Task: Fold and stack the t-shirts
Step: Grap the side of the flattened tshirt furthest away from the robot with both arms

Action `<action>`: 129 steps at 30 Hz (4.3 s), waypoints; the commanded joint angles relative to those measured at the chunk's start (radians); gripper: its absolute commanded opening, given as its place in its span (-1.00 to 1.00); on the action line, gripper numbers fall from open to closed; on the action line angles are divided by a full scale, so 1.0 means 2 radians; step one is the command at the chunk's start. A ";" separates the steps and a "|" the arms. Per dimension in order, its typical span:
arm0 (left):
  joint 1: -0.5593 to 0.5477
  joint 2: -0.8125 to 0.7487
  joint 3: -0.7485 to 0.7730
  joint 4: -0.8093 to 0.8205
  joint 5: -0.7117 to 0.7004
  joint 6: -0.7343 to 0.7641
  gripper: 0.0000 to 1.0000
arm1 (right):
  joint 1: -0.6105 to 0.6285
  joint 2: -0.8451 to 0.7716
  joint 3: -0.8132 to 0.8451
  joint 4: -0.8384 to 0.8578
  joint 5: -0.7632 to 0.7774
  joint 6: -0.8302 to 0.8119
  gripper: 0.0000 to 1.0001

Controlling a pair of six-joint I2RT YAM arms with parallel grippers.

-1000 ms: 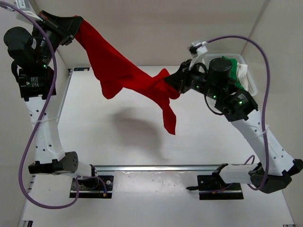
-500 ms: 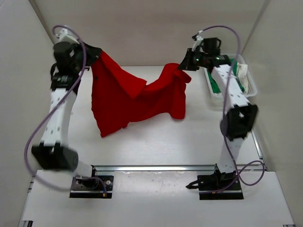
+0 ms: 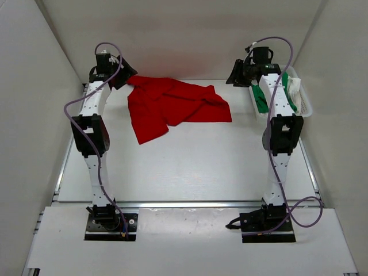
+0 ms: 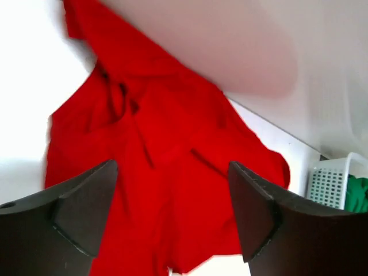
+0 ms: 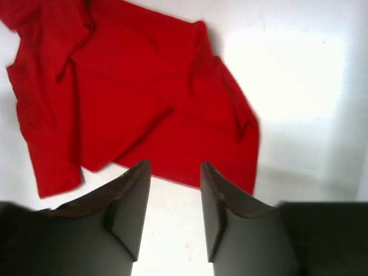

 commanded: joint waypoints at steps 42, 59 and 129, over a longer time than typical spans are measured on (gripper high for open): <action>-0.043 -0.317 -0.735 0.256 -0.052 -0.099 -0.30 | 0.042 -0.347 -0.703 0.408 0.022 0.095 -0.53; -0.044 -0.352 -0.722 0.248 -0.074 -0.093 -1.00 | -0.006 -0.281 -0.682 0.409 0.071 0.095 -0.28; 0.023 -0.500 -0.213 0.072 0.031 -0.057 -1.00 | 0.192 -0.408 -0.235 -0.002 0.297 -0.035 -1.00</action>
